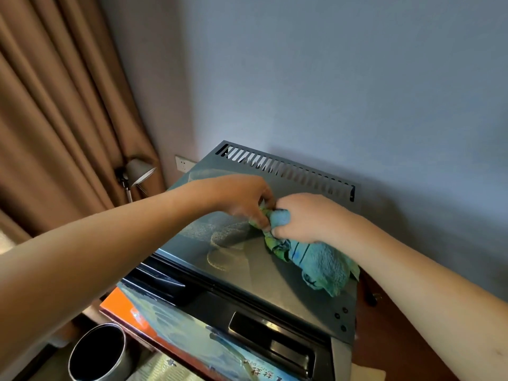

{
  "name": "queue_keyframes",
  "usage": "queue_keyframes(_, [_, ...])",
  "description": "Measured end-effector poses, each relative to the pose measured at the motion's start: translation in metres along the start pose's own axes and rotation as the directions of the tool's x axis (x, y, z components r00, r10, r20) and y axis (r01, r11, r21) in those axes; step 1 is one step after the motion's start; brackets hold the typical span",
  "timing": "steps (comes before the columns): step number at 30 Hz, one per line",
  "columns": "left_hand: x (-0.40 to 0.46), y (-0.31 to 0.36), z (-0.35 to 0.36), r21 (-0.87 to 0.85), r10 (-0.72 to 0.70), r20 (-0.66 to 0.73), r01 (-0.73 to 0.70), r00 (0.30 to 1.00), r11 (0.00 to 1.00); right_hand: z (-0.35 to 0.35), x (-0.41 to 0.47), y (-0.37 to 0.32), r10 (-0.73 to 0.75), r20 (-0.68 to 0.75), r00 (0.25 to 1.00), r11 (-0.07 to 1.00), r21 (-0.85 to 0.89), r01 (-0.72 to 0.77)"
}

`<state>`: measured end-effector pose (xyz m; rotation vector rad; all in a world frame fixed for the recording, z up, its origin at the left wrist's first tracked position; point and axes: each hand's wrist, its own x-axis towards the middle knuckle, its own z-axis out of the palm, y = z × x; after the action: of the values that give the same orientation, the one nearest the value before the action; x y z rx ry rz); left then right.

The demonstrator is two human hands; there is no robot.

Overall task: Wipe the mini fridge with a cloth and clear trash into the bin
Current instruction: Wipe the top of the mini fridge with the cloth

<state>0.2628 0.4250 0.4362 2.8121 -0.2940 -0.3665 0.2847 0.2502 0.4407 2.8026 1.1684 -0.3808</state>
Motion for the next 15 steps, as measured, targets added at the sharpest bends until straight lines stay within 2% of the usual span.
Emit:
queue_keyframes(4, [0.022,-0.011,-0.009,0.004,-0.076,-0.167,0.078,0.983,0.997,-0.007,0.041,0.014,0.112,-0.106,0.988,0.993,0.050,-0.107])
queue_keyframes(6, [0.029,-0.017,-0.012,-0.030,-0.104,-0.181,0.100,0.978,0.995,-0.008,0.053,0.017,0.140,-0.120,0.983,0.989,0.057,-0.133])
queue_keyframes(10, [0.024,-0.017,-0.012,-0.038,-0.087,-0.123,0.083,0.989,0.996,-0.003,0.040,0.009,0.114,-0.123,0.986,0.993,0.045,-0.109])
queue_keyframes(15, [-0.014,-0.009,-0.002,-0.017,-0.016,0.025,0.016,1.000,1.000,-0.001,0.001,-0.011,-0.024,0.024,0.999,1.000,0.007,0.024])
